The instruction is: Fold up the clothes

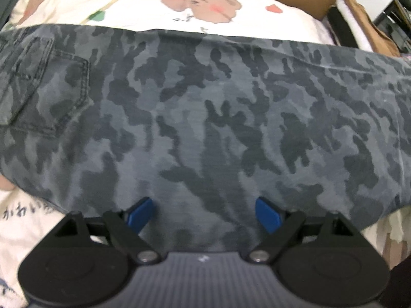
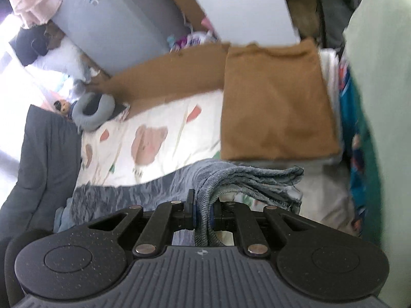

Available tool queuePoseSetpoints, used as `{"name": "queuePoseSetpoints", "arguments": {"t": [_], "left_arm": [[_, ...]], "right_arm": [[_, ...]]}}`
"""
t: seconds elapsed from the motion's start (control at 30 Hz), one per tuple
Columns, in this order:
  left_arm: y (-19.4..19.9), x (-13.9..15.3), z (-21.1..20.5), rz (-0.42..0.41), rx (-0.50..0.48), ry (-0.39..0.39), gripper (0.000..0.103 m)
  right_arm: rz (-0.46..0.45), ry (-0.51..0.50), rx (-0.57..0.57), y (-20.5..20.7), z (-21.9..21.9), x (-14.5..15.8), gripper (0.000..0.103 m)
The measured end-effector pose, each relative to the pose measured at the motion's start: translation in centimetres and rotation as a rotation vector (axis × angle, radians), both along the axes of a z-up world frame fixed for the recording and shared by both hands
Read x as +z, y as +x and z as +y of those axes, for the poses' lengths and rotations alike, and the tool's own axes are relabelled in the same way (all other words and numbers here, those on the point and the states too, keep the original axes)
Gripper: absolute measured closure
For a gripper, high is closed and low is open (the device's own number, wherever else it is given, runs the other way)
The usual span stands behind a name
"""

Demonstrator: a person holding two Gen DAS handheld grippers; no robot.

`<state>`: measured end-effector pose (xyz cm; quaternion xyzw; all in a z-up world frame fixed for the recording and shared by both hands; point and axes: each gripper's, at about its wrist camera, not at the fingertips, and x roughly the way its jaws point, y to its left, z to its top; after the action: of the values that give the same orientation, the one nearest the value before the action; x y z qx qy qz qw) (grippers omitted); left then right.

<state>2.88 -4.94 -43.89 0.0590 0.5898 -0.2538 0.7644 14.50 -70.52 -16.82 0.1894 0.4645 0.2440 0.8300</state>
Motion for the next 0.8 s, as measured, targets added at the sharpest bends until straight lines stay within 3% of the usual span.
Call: {"name": "queuePoseSetpoints", "arguments": {"t": [0.37,0.8], "left_arm": [[0.7,-1.1,-1.2,-0.002,-0.032,-0.060,0.014],[2.0,-2.3,-2.6,0.003,-0.022,-0.194,0.020]], "right_arm": [[-0.040,-0.155,-0.053,2.0,-4.0,4.6,0.095],[0.015,-0.249,0.079,0.7,3.9,7.2,0.095]]}}
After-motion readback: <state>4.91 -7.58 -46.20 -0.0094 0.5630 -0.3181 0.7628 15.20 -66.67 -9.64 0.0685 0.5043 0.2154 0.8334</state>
